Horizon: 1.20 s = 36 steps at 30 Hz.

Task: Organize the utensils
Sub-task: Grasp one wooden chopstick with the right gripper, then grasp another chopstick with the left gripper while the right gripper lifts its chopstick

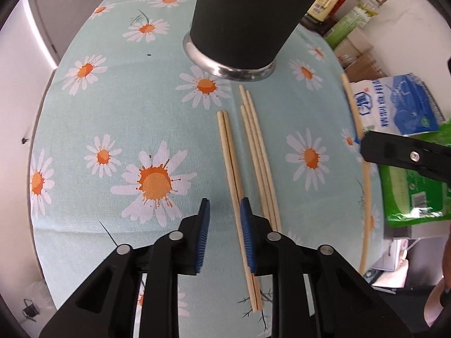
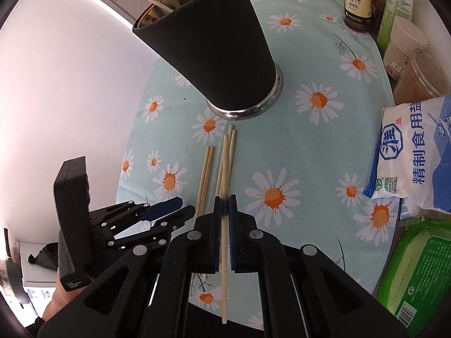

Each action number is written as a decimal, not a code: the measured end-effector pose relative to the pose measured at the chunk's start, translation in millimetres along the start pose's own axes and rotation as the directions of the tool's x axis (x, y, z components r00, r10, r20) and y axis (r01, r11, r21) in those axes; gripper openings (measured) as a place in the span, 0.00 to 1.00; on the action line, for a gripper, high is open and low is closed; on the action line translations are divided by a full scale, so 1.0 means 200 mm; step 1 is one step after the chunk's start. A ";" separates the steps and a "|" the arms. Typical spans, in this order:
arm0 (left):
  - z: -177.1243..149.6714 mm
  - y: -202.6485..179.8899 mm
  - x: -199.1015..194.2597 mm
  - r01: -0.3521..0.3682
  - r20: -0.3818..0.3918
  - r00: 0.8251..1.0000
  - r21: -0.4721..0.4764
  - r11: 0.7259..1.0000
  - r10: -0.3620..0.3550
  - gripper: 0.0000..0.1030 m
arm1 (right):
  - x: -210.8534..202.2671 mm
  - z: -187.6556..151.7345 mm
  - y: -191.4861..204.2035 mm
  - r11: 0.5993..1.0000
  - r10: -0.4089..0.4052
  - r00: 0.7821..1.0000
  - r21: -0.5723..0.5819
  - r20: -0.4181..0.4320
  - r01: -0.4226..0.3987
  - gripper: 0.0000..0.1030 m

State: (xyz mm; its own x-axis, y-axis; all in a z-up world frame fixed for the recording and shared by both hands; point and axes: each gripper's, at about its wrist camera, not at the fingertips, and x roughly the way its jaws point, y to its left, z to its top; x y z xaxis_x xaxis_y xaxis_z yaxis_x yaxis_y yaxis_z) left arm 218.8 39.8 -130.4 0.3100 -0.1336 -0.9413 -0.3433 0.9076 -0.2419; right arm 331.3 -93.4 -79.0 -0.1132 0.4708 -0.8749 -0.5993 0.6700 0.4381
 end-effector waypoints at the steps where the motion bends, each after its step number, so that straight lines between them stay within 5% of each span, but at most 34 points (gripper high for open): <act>1: 0.00 0.00 0.01 -0.001 -0.005 1.000 -0.010 1.000 0.001 0.19 | 0.00 0.00 -0.01 1.000 0.006 1.000 -0.001 -0.005 -0.006 0.05; 23: 0.07 -0.08 0.06 -0.127 -0.023 0.992 0.011 0.992 0.127 0.14 | -0.01 -0.03 -0.01 0.997 0.065 0.997 -0.038 -0.051 -0.067 0.05; 26: 0.07 -0.08 0.07 -0.148 -0.023 0.989 0.014 0.989 0.149 0.06 | -0.01 -0.04 -0.02 0.997 0.067 0.997 -0.037 -0.049 -0.069 0.05; 36: 0.07 -0.01 0.06 -0.072 -0.012 0.997 -0.047 0.996 0.072 0.04 | -0.01 -0.03 -0.01 0.998 0.060 0.998 -0.019 -0.035 -0.061 0.05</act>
State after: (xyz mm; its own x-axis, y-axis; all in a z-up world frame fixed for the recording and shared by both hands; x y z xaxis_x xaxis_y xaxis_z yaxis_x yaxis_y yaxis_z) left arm 235.6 41.7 -137.4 0.2743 -0.0727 -0.9589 -0.4057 0.8953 -0.1839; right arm 327.4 -99.9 -79.4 -0.1770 0.4896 -0.8538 -0.6064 0.6290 0.4864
